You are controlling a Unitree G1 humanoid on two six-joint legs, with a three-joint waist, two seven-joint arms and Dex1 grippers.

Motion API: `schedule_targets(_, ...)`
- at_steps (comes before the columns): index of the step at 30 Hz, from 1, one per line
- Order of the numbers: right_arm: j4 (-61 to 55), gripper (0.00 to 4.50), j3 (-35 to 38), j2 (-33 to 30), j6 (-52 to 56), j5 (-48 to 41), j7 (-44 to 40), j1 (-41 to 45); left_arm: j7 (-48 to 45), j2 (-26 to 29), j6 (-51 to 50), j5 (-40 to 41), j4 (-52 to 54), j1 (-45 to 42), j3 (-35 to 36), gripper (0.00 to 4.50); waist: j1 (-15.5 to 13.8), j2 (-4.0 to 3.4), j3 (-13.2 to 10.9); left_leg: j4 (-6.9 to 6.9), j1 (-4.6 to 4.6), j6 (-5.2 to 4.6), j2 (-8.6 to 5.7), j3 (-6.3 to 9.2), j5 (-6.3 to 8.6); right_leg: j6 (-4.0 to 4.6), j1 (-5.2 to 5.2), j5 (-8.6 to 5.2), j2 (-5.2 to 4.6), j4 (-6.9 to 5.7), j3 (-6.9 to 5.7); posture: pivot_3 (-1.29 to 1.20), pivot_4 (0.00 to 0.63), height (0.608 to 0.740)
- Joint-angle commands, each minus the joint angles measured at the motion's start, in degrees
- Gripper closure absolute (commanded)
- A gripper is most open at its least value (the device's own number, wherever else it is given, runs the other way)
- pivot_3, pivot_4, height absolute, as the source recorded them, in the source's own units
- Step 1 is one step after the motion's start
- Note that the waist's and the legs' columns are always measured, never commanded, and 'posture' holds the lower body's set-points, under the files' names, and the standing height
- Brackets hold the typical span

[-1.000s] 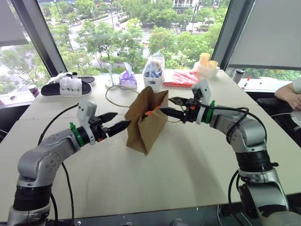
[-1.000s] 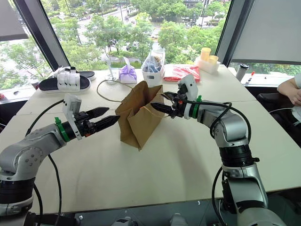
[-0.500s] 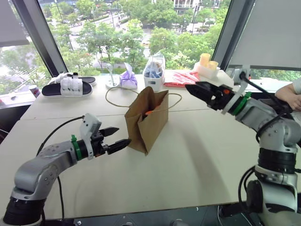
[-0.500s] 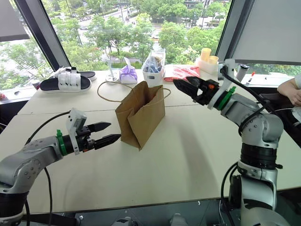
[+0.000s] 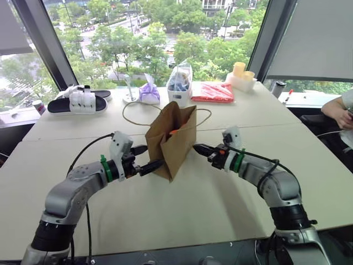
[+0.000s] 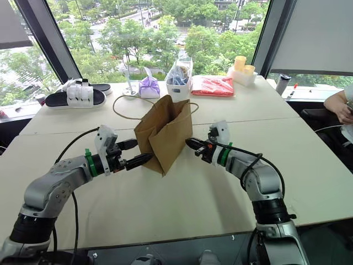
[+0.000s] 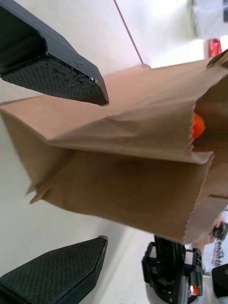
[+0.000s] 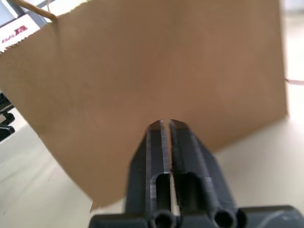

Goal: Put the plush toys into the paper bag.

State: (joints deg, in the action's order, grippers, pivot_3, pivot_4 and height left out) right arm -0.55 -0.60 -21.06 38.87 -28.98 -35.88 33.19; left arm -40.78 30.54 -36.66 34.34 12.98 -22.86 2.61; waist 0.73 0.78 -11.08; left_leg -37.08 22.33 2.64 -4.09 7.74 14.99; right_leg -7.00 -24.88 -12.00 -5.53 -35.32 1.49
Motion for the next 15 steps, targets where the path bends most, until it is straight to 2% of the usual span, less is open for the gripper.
schedule_targets(1, 0.18, 4.43, -2.48, 1.09, -3.38, 2.41, -1.37, 1.56, 1.79, -2.02, 3.04, -3.8, -0.71, -2.59, -2.63, 0.0, -0.06, 0.01, 0.01, 0.0, 0.0, 0.0, -0.01, 0.0, 0.0, 0.0, 0.01, 0.0, 0.0, 0.01, 0.0, 0.0, 0.15, 0.74)
schedule_targets(10, 1.1, 4.43, -6.03, 3.24, -4.95, 5.39, -2.85, 1.76, 9.42, -10.45, 5.91, -10.96, -6.63, -7.17, -5.13, 0.0, 0.08, 0.02, 0.01, 0.01, 0.0, 0.01, -0.02, 0.04, -0.01, -0.01, 0.0, 0.01, 0.0, -0.01, -0.01, 0.0, 0.15, 0.74)
schedule_targets(13, 1.42, 4.5, -5.49, 3.36, -5.06, 6.08, -2.5, 1.82, 10.69, -11.61, 6.68, -11.9, -7.61, -7.1, -4.36, 0.81, 0.15, 0.02, 0.01, 0.01, -0.01, 0.01, -0.02, 0.04, -0.01, -0.01, -0.01, 0.0, 0.0, -0.01, -0.01, 0.0, 0.15, 0.74)
schedule_targets(15, 1.6, 4.5, -5.02, 3.36, -4.92, 6.14, -2.41, 1.99, 10.36, -11.78, 6.5, -11.44, -7.19, -6.8, -3.97, 1.85, 0.12, 0.02, 0.01, 0.02, -0.01, 0.02, -0.02, 0.04, -0.01, -0.01, -0.01, 0.0, 0.0, -0.02, -0.01, 0.0, 0.15, 0.74)
